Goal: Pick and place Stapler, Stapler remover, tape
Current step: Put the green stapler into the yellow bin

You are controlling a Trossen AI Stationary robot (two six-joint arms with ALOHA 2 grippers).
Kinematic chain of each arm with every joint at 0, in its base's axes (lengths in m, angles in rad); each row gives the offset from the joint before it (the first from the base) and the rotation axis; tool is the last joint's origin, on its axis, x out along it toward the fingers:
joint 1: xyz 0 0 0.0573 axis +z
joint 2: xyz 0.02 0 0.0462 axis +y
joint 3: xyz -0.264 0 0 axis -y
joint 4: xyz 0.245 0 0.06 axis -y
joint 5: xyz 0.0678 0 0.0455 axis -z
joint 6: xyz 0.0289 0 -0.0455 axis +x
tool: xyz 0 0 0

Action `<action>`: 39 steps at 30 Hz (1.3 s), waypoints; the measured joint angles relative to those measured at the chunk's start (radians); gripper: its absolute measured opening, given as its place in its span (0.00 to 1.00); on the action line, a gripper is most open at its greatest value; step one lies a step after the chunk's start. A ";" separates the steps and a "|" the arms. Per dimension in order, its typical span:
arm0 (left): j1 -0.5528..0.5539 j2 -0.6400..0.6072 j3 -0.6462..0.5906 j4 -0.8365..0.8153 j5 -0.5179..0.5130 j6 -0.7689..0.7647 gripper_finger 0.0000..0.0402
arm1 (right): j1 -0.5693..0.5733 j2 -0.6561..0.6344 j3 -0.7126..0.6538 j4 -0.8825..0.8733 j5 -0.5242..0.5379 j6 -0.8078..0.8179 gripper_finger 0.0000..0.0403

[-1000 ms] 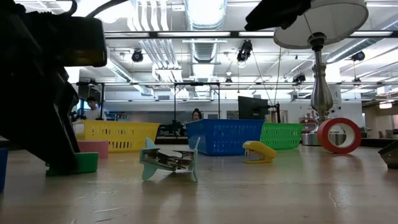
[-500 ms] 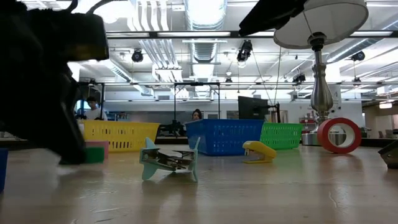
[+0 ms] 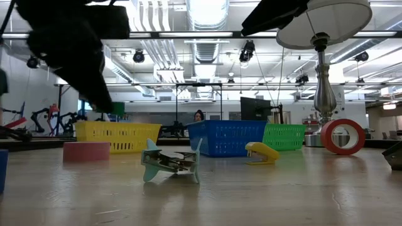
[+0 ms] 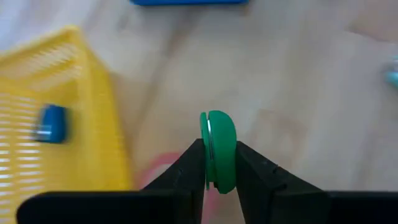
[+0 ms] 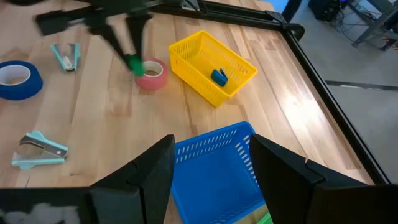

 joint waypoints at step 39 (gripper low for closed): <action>0.418 -0.084 -0.245 -0.020 0.222 0.137 0.21 | 0.000 0.000 -0.005 -0.004 0.000 0.003 0.51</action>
